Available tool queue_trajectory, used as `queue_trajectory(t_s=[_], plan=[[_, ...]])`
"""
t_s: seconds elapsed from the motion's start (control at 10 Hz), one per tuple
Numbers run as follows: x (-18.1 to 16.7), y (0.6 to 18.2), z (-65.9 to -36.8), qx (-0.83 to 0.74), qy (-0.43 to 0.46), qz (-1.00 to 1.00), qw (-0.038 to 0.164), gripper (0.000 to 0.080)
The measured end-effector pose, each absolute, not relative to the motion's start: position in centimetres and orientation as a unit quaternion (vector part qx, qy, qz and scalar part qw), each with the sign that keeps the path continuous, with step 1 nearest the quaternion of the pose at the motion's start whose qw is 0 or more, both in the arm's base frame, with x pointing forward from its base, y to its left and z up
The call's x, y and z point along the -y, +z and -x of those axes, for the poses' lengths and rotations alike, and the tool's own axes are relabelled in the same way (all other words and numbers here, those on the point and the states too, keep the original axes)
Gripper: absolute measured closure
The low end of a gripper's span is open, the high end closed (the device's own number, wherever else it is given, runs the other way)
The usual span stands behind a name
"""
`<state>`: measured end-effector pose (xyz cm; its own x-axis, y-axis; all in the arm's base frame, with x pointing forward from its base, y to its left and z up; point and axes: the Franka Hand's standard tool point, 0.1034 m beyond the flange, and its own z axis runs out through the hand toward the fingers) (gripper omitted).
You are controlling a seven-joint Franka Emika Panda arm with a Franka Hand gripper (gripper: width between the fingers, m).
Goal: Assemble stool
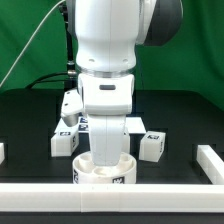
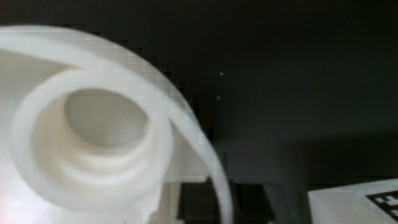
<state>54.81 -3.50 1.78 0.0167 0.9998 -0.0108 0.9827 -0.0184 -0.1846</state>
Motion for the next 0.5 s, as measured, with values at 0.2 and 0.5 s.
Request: queue_trajectory(t_s=[0.2, 0.5], plan=[[3.5, 1.8, -54.8, 0.698, 0.069, 0.710, 0.062, 0.0763], [0.3, 2.2, -56.2, 0.695, 0.063, 0.713, 0.060, 0.0762]])
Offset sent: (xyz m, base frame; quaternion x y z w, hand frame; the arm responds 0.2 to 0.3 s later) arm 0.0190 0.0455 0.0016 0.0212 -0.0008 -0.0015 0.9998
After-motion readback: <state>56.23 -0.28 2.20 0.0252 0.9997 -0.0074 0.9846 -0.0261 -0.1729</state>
